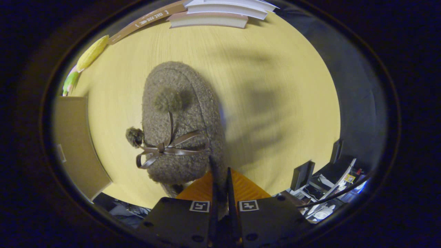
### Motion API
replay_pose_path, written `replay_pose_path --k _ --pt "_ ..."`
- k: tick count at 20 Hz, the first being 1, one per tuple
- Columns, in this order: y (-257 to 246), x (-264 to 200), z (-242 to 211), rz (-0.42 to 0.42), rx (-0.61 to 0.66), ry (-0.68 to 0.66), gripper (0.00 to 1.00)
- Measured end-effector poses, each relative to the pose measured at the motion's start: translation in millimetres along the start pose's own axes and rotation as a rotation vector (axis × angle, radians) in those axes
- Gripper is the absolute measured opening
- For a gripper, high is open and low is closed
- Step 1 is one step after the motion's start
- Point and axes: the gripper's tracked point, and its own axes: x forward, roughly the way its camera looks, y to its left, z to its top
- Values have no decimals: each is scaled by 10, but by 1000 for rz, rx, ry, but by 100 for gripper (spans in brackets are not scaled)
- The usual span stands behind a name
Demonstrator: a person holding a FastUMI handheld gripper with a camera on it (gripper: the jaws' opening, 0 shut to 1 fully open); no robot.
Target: Open the storage box then place both shoes into the box .Put the left shoe in first, then the right shoe, with the right side of both shoes facing outward in a uniform manner.
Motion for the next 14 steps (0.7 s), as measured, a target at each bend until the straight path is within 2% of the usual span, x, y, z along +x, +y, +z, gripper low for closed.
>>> replay_pose_path --k 2,4,7,11,14 --pt "-31 22 -2 -11 1 -5 17" --pt "-16 -15 4 -31 14 -17 7" --pt "5 -59 -19 -55 16 -33 7" --pt "79 -210 -46 -65 85 -75 6" --pt "129 -397 -62 -107 65 -102 4"
